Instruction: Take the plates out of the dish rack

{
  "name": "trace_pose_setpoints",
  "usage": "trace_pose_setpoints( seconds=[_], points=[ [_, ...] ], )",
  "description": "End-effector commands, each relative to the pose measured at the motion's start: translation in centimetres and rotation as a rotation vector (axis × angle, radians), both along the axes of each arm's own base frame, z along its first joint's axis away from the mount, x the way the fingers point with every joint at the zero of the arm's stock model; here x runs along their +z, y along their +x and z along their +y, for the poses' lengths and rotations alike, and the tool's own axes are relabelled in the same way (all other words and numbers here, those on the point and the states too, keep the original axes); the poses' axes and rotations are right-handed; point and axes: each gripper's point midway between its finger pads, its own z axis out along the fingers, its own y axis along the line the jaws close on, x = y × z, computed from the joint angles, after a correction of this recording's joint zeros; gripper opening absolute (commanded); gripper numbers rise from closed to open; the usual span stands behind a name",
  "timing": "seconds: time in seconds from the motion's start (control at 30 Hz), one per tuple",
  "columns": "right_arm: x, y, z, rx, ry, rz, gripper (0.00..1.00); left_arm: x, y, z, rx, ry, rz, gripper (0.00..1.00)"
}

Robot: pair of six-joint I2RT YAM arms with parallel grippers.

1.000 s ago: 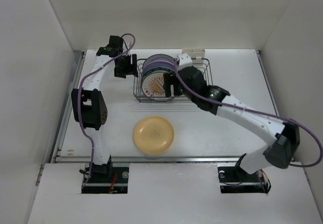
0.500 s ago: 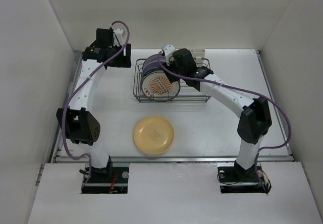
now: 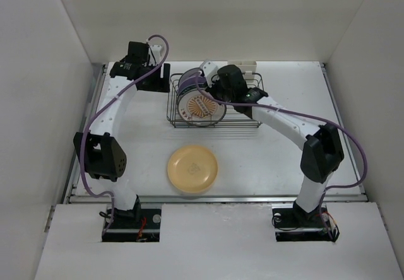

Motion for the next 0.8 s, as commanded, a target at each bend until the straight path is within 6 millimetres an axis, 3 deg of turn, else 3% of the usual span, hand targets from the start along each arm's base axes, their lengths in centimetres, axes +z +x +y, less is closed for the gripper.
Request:
trace_pose_setpoints(
  seconds=[0.0,0.13,0.23,0.33,0.6,0.77],
  points=[
    [4.1,0.5,-0.3,0.014,0.055,-0.110,0.22,1.5,-0.8,-0.6,-0.036,-0.021,-0.033,0.68],
    [4.5,-0.2,0.0,0.058,0.071,-0.114,0.01,1.2,-0.9,-0.6,-0.036,-0.020,-0.024,0.68],
    [5.0,-0.4,-0.3,0.047,0.080,-0.134,0.00,1.2,-0.9,-0.6,-0.036,-0.020,-0.024,0.68],
    [7.7,-0.2,-1.2,0.005,0.113,-0.208,0.00,1.2,-0.9,-0.6,-0.036,-0.020,-0.024,0.68],
    [12.5,-0.7,-3.3,-0.091,0.209,-0.326,0.00,1.6,-1.1,-0.8,-0.042,-0.028,-0.032,0.68],
    [13.7,-1.2,-4.6,-0.182,0.317,-0.285,0.00,2.0,-1.2,-0.9,-0.055,-0.030,-0.042,0.68]
  ],
)
